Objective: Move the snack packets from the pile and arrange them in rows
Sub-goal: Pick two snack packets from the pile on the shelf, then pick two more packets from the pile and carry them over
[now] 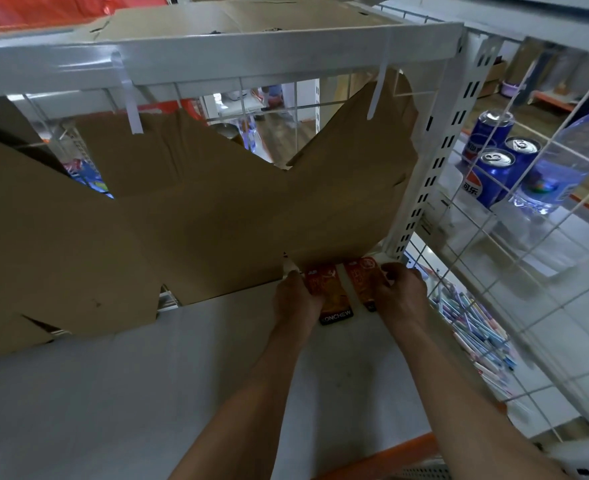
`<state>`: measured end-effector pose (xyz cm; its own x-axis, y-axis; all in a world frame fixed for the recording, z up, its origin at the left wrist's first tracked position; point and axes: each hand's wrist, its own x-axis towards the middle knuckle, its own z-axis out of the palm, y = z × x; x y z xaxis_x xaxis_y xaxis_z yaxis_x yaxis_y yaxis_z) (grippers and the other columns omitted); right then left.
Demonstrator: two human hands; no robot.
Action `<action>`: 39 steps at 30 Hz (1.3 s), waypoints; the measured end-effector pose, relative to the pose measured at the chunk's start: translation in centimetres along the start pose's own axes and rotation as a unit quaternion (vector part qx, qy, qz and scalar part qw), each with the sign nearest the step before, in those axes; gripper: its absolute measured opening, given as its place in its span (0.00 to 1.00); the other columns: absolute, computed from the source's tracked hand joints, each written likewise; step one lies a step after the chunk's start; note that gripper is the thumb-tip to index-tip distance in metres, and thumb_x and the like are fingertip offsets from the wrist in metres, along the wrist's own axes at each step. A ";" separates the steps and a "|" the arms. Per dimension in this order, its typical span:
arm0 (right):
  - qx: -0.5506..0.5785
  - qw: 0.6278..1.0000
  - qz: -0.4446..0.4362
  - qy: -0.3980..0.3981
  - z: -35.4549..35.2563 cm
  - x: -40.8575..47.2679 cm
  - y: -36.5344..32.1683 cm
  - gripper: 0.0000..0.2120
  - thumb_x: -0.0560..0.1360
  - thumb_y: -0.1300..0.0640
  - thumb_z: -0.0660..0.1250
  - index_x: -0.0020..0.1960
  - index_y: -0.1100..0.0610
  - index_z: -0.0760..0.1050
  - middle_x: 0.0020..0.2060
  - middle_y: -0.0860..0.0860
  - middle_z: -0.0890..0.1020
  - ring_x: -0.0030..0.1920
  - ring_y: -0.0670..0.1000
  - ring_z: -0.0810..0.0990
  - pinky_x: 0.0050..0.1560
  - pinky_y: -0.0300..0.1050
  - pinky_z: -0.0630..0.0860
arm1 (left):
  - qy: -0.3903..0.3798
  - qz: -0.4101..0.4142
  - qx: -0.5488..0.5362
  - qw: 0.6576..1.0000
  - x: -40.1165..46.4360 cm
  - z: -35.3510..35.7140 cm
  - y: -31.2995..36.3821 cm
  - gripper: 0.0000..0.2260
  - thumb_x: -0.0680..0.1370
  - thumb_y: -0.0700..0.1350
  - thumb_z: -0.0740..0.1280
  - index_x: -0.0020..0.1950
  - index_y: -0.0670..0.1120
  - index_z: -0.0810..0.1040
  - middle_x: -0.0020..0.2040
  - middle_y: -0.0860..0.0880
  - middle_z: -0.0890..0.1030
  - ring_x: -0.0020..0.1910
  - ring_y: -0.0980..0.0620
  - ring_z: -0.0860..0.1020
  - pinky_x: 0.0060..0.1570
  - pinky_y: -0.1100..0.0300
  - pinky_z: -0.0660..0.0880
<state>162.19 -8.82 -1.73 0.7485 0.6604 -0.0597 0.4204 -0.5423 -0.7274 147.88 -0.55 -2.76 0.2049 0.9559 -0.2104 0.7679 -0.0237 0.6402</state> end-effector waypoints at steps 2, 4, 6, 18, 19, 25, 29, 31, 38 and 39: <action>-0.046 0.998 -0.013 -0.031 0.0 -0.7 -0.2 0.05 0.68 0.53 0.63 0.38 0.55 0.73 0.42 0.58 0.78 0.45 0.61 0.76 0.38 0.47 0.70 | 0.004 0.008 0.013 1.000 -0.3 -0.3 0.0 0.16 0.77 0.50 0.69 0.60 0.42 0.76 0.57 0.43 0.80 0.57 0.43 0.79 0.49 0.57 0.72; -0.106 0.992 -0.054 -0.051 0.0 -1.7 -0.6 0.06 0.70 0.53 0.63 0.40 0.56 0.71 0.46 0.59 0.79 0.47 0.63 0.77 0.41 0.47 0.70 | 0.013 0.035 0.056 0.998 -0.9 -0.9 -0.1 0.15 0.79 0.52 0.66 0.60 0.43 0.76 0.57 0.43 0.81 0.58 0.43 0.78 0.52 0.55 0.73; -0.138 0.982 -0.113 -0.066 0.0 -3.1 -1.3 0.11 0.74 0.53 0.66 0.55 0.55 0.77 0.53 0.57 0.79 0.52 0.63 0.78 0.49 0.52 0.75 | 0.040 0.077 0.120 0.989 -1.7 -1.6 -0.6 0.15 0.80 0.53 0.63 0.60 0.45 0.76 0.57 0.44 0.81 0.58 0.43 0.78 0.55 0.53 0.74; -0.334 0.874 -0.260 -0.238 1.6 -9.1 -4.3 0.35 0.76 0.40 0.63 0.78 0.49 0.55 0.78 0.55 0.58 0.77 0.58 0.54 0.75 0.55 0.52 | 0.101 0.164 0.265 0.945 -7.8 -5.8 -7.0 0.25 0.78 0.59 0.64 0.67 0.43 0.77 0.68 0.40 0.76 0.70 0.38 0.71 0.69 0.43 0.67; -0.335 0.867 -0.269 -0.253 1.8 -9.5 -4.6 0.36 0.77 0.40 0.62 0.79 0.48 0.52 0.79 0.56 0.54 0.78 0.59 0.51 0.76 0.56 0.49 | 0.089 0.148 0.268 0.948 -8.2 -6.4 -7.0 0.27 0.80 0.61 0.60 0.73 0.44 0.71 0.73 0.41 0.71 0.75 0.39 0.65 0.73 0.44 0.61; -0.322 0.837 -0.352 -0.270 2.6 -12.3 -5.8 0.35 0.78 0.41 0.62 0.80 0.50 0.53 0.78 0.55 0.58 0.76 0.58 0.57 0.74 0.53 0.56 | 0.098 0.073 0.268 0.956 -12.0 -9.4 -8.5 0.30 0.81 0.63 0.55 0.77 0.46 0.63 0.78 0.42 0.63 0.79 0.41 0.57 0.76 0.48 0.55; -0.310 0.807 -0.392 -0.313 3.4 -14.2 -7.4 0.35 0.78 0.41 0.61 0.80 0.51 0.53 0.78 0.55 0.57 0.77 0.57 0.56 0.76 0.54 0.54 | 0.132 0.021 0.243 0.961 -15.4 -10.6 -10.3 0.27 0.80 0.61 0.61 0.71 0.44 0.72 0.73 0.40 0.70 0.76 0.38 0.63 0.72 0.46 0.60; -0.305 0.789 -0.420 -0.328 4.0 -15.4 -8.5 0.35 0.78 0.41 0.61 0.79 0.51 0.54 0.77 0.55 0.59 0.76 0.57 0.58 0.76 0.54 0.55 | 0.155 -0.010 0.240 0.958 -17.2 -11.4 -11.3 0.27 0.79 0.61 0.62 0.69 0.43 0.74 0.70 0.39 0.73 0.74 0.38 0.66 0.70 0.45 0.63; -0.284 0.717 -0.523 -0.364 6.2 -22.6 -12.6 0.33 0.78 0.42 0.62 0.78 0.52 0.57 0.74 0.54 0.65 0.73 0.55 0.64 0.72 0.50 0.62 | 0.227 -0.126 0.248 0.933 -23.9 -15.0 -16.1 0.24 0.79 0.62 0.60 0.67 0.47 0.74 0.64 0.45 0.76 0.67 0.44 0.69 0.66 0.50 0.66; -0.280 0.702 -0.538 -0.373 6.5 -24.1 -13.2 0.32 0.79 0.43 0.63 0.78 0.52 0.57 0.74 0.54 0.65 0.73 0.55 0.64 0.72 0.49 0.62 | 0.237 -0.147 0.248 0.928 -25.1 -15.6 -17.1 0.25 0.80 0.62 0.59 0.68 0.47 0.73 0.65 0.45 0.76 0.69 0.44 0.69 0.68 0.50 0.65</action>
<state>135.27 -14.17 4.85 -0.5462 0.8194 -0.1741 0.8286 0.4979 -0.2561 120.20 -19.61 3.10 -0.2579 0.9608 0.1014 0.9571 0.2398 0.1624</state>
